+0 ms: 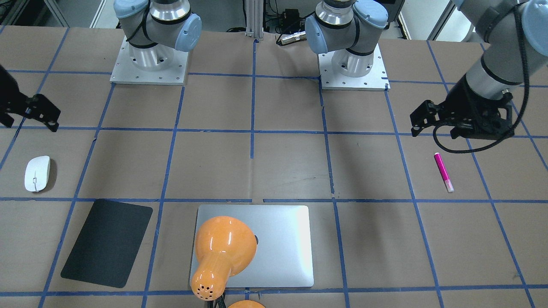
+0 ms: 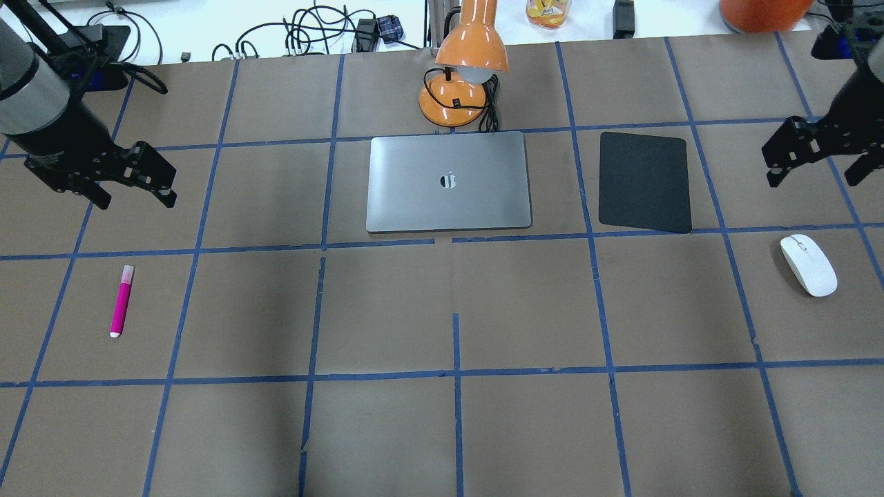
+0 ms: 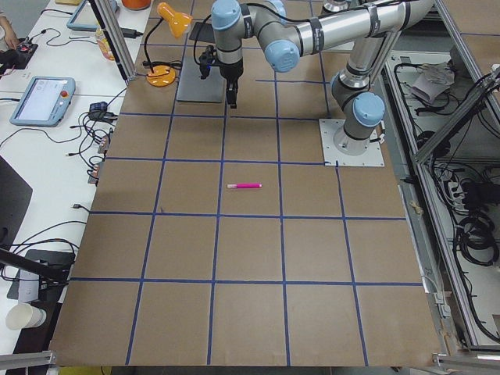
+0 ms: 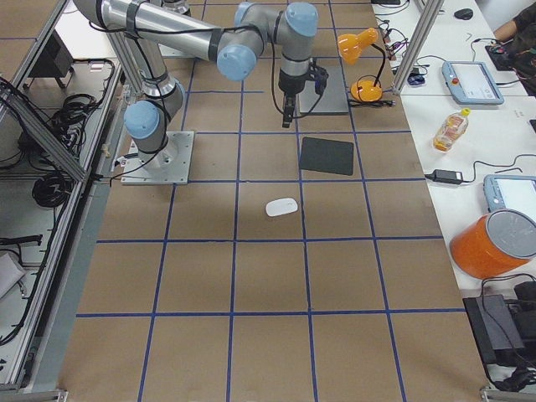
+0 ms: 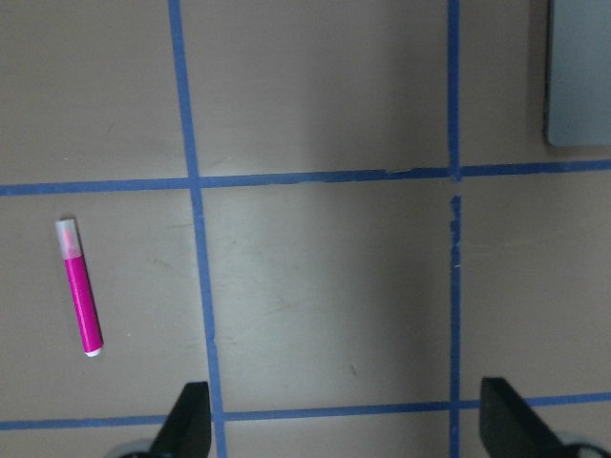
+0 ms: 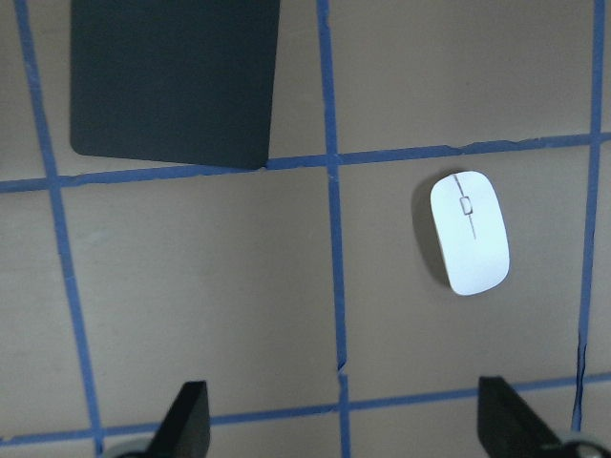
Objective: Place pen and mouse around notebook
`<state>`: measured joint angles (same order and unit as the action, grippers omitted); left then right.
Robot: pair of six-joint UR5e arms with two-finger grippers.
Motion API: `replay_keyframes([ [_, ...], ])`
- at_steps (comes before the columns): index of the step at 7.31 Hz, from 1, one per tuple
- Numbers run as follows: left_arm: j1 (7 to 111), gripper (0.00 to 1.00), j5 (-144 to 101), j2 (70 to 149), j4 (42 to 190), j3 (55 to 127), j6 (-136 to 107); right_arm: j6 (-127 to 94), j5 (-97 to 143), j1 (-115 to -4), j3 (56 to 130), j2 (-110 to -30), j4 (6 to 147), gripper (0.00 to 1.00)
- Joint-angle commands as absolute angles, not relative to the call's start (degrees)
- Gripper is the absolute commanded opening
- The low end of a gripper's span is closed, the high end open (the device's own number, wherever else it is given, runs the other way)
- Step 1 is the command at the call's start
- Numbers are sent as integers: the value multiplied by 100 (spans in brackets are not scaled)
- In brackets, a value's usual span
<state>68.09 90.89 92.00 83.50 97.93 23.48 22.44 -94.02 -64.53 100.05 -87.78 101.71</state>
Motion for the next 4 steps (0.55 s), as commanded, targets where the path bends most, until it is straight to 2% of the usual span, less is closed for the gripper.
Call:
replay_keyframes([
  [1, 5901, 98, 9229, 9491, 7912, 10132, 3099, 3422, -9378, -5750, 10763, -8115, 12083, 100],
  [2, 5663, 98, 9202, 9657, 6875, 10612, 3746, 3593, -9378, -5609, 11045, -7999, 12590, 100],
  [3, 5460, 98, 9185, 9833, 5812, 11235, 3901, 3743, -9369, -5520, 11178, -7937, 12673, 100],
  [4, 5267, 98, 9167, 10113, 5035, 11554, 3911, 3744, -9204, -5380, 11197, -7728, 12674, 100],
])
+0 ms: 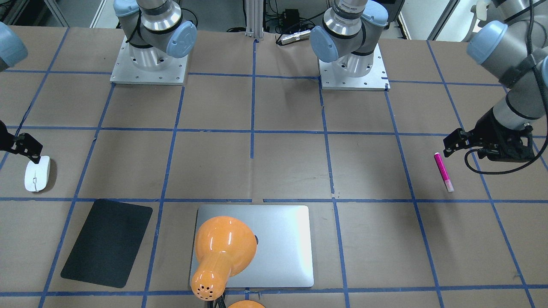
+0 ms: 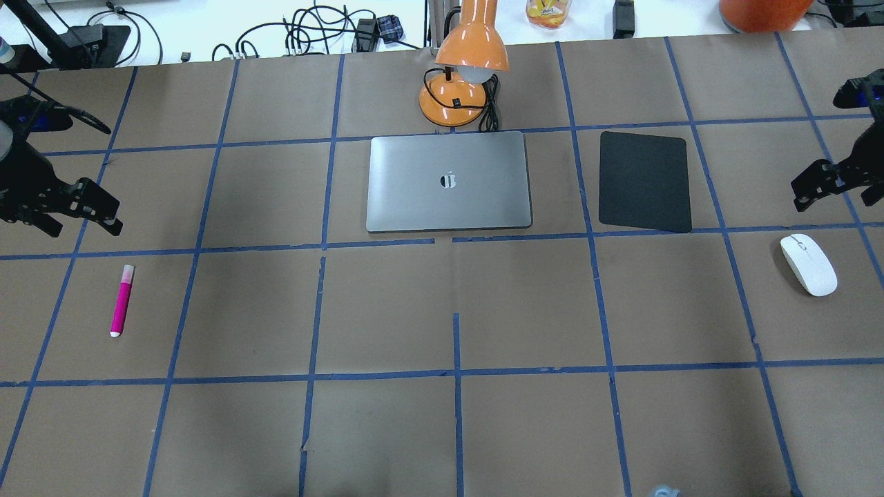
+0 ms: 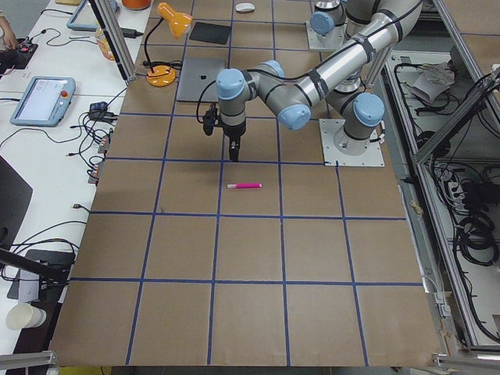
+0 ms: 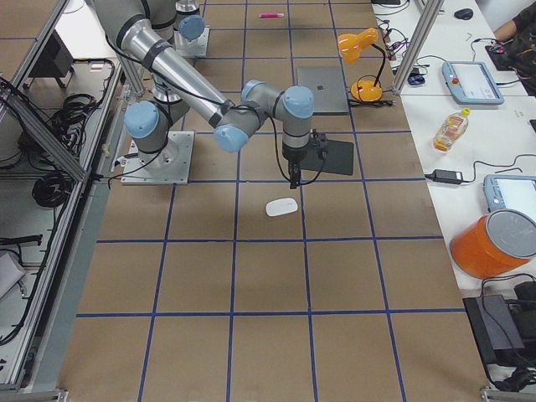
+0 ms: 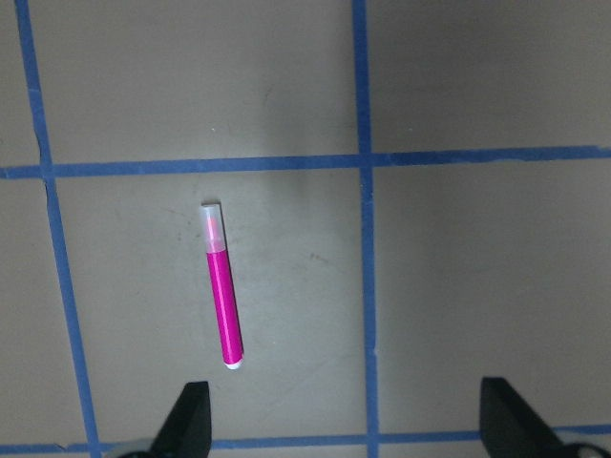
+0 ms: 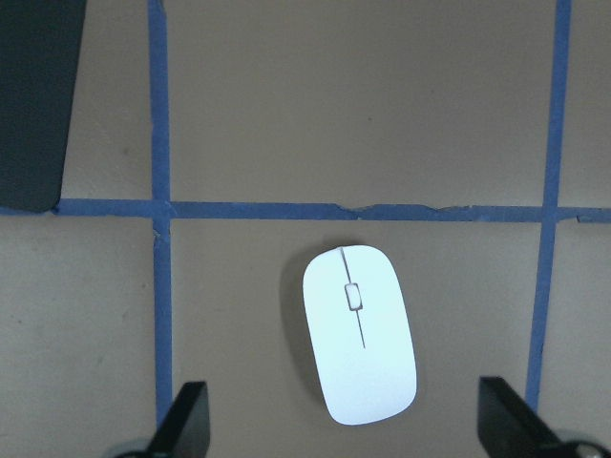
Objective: Place pen and mouse around notebook
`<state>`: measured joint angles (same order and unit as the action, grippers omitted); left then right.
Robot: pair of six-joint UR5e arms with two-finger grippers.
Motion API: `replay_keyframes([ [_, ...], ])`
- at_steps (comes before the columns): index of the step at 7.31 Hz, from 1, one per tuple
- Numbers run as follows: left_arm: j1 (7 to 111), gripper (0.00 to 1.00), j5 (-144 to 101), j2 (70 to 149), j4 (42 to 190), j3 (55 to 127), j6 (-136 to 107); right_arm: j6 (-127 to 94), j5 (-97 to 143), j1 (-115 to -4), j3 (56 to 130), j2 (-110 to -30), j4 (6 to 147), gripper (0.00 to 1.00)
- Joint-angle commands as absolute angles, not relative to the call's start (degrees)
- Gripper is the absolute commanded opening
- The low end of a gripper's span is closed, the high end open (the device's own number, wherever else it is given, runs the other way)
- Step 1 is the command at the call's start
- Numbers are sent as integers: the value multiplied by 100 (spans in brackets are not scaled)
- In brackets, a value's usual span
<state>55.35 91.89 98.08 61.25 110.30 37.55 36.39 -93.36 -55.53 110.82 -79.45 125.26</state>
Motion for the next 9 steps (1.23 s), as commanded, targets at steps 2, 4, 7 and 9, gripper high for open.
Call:
replay_keyframes([
  [2, 5133, 80, 9246, 10711, 4853, 11549, 3736, 4015, -9035, -5107, 11188, -7419, 12700, 100],
  [4, 5107, 80, 9246, 11055, 4292, 11636, 3770, 4043, -9035, -5106, 11197, -7260, 12841, 100],
  [7, 5106, 33, 9246, 11092, 4184, 11672, 3727, 4383, -9061, -5106, 11189, -6865, 13236, 100],
  [9, 5098, 0, 9203, 11118, 4175, 11698, 3700, 4395, -9053, -5106, 11258, -6864, 13210, 100],
])
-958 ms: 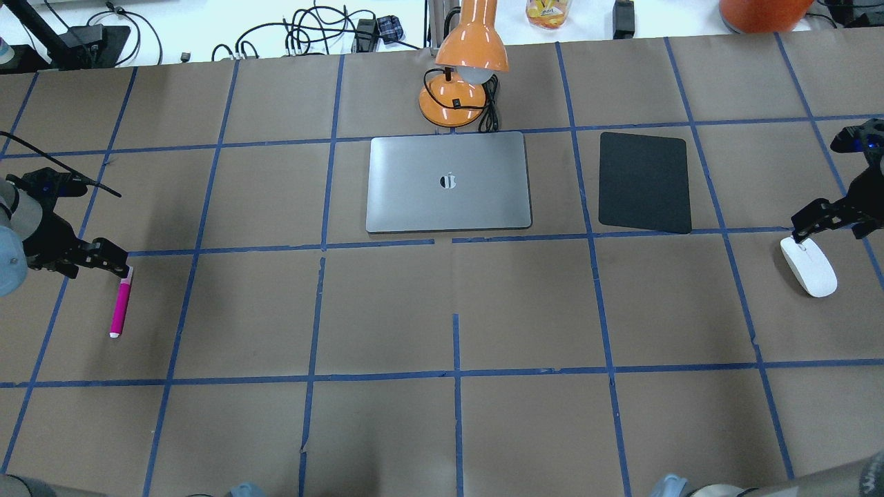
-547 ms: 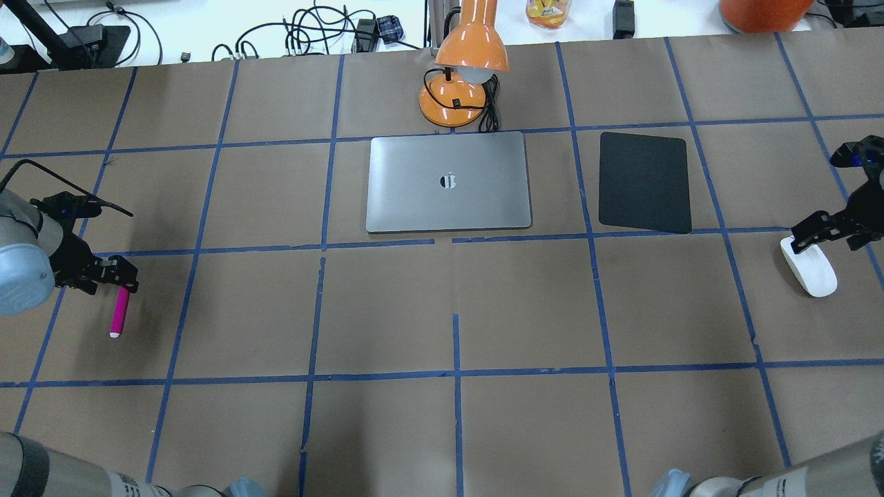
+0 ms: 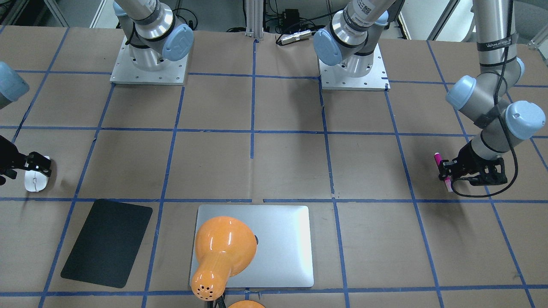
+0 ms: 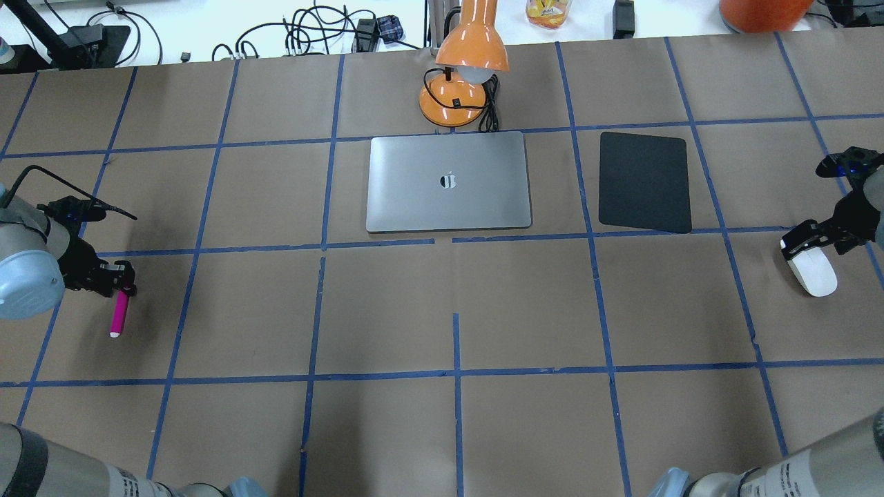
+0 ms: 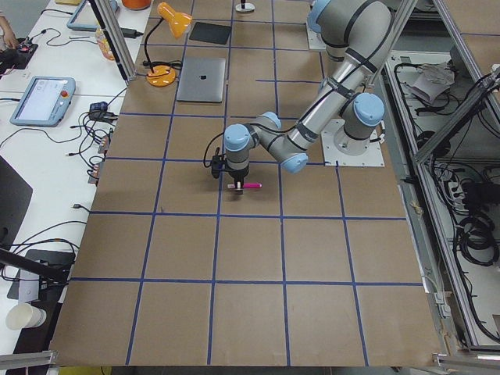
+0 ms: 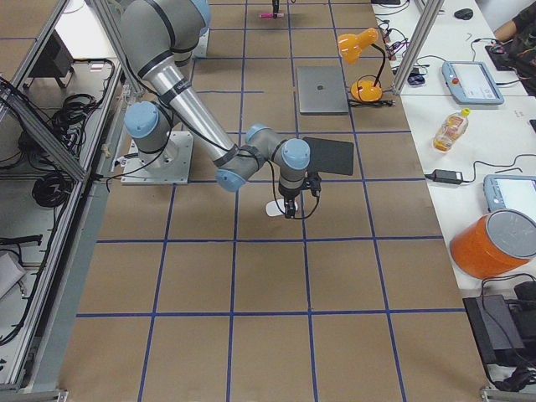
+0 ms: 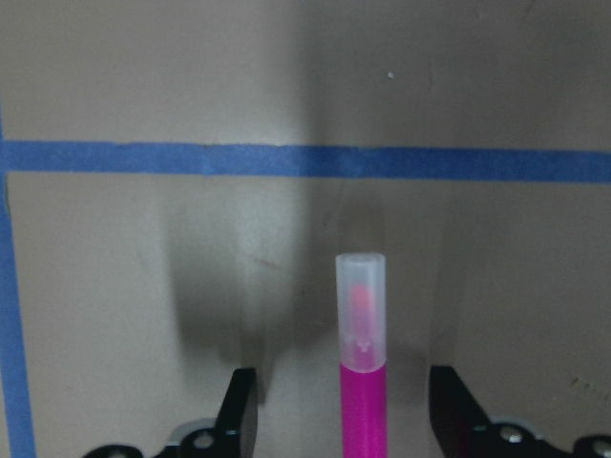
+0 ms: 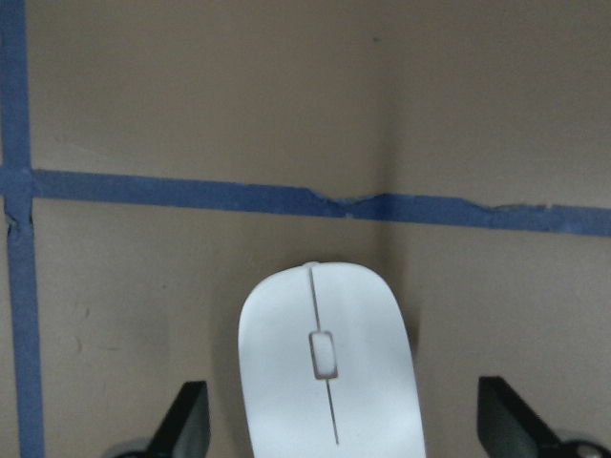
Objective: Place pen and mouse around notebook
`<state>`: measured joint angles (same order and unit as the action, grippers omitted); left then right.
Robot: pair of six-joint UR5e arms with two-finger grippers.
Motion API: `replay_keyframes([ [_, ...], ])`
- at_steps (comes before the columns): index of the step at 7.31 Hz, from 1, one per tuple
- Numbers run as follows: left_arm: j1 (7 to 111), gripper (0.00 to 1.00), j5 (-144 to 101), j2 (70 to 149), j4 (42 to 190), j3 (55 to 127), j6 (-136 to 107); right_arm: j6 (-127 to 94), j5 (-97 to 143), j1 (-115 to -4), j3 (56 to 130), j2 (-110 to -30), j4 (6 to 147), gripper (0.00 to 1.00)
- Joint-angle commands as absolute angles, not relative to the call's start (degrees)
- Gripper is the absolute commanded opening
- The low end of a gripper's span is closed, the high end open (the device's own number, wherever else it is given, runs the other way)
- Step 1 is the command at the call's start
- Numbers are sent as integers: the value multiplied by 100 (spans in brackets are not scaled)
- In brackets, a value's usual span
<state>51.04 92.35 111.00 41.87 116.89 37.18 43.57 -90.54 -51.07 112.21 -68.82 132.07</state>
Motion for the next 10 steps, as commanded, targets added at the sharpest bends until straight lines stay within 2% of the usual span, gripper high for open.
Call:
replay_keyframes([
  [1, 5106, 0, 9193, 11092, 4184, 11698, 3691, 4403, -9061, -5106, 11302, -6864, 13236, 100],
  [5, 5211, 0, 9343, 10733, 4718, 11523, 2666, 4412, -9123, -5106, 11329, -6794, 13245, 100],
  [6, 5395, 0, 9264, 10566, 4911, 11522, 1697, 4412, -9123, -5115, 11320, -6768, 13245, 93],
  [7, 6006, 0, 9333, 10373, 5296, 11366, 957, 4403, -9123, -5107, 11320, -6768, 13236, 77],
  [8, 6595, 0, 9343, 10188, 6065, 11025, -234, 4403, -9132, -5106, 11320, -6768, 13236, 65],
  [10, 7841, 0, 9342, 10125, 6433, 10811, -2625, 4395, -9150, -5107, 11303, -6785, 13219, 51],
])
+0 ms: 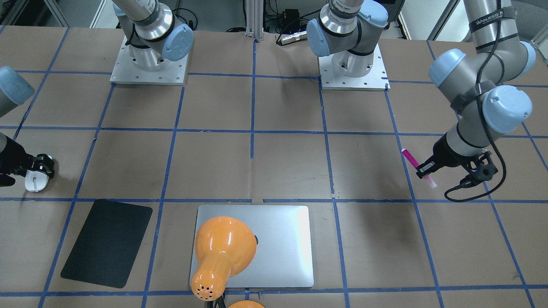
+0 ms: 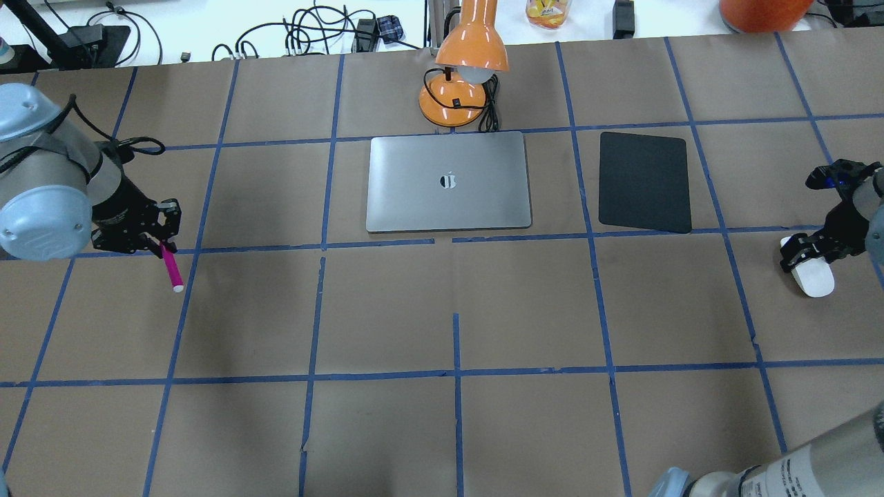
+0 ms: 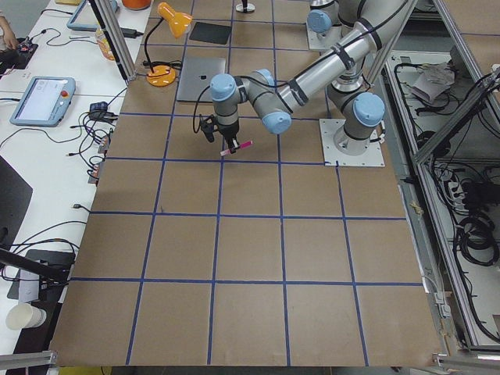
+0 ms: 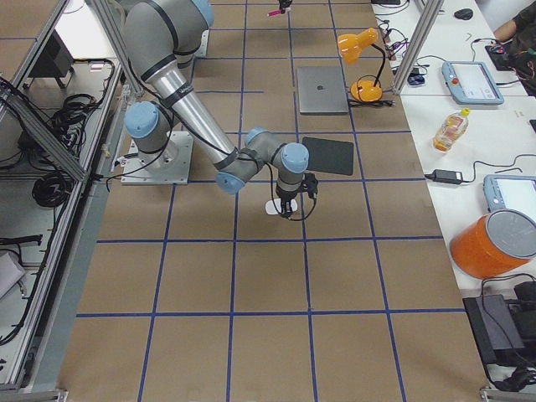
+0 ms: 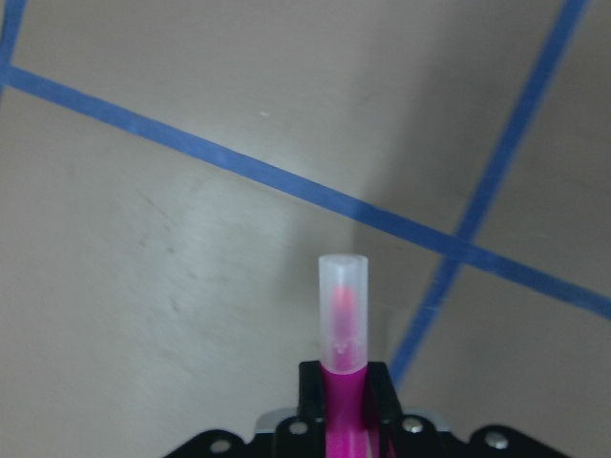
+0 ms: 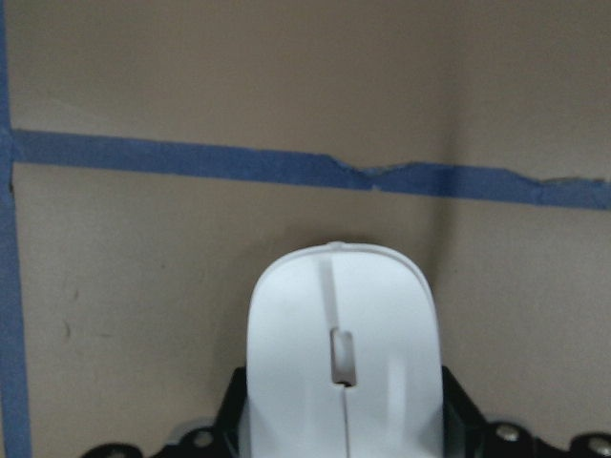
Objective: Place pen and mouse around notebook
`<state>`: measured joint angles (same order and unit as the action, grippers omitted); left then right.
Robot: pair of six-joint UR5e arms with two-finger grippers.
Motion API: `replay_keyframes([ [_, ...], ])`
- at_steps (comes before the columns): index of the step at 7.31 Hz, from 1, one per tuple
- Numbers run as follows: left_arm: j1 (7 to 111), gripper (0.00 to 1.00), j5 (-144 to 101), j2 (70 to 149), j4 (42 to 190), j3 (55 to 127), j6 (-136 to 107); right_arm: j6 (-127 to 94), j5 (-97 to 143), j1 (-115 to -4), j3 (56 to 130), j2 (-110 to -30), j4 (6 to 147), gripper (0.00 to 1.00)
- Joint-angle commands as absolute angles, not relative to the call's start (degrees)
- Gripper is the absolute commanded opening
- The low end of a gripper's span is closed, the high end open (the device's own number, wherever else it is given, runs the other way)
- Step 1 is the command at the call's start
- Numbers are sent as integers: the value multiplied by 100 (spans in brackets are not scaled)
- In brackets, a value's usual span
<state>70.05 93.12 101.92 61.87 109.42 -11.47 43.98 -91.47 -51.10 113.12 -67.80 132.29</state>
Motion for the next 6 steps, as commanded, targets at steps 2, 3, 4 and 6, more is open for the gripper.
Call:
replay_keyframes([
  [2, 9021, 0, 9273, 10221, 6433, 10697, -4893, 4281, -9106, -5124, 11242, -6846, 13219, 50],
  [3, 9601, 0, 9246, 10283, 6381, 10688, -6244, 3854, -9071, -5202, 11128, -6855, 13236, 50],
  [4, 10242, 0, 9246, 10379, 6372, 10722, -7624, 3415, -9053, -5342, 10953, -6829, 13228, 51],
  [6, 10983, 0, 8837, 10869, 5971, 10696, -9902, 2538, -9044, -5982, 10636, -6803, 13228, 51],
])
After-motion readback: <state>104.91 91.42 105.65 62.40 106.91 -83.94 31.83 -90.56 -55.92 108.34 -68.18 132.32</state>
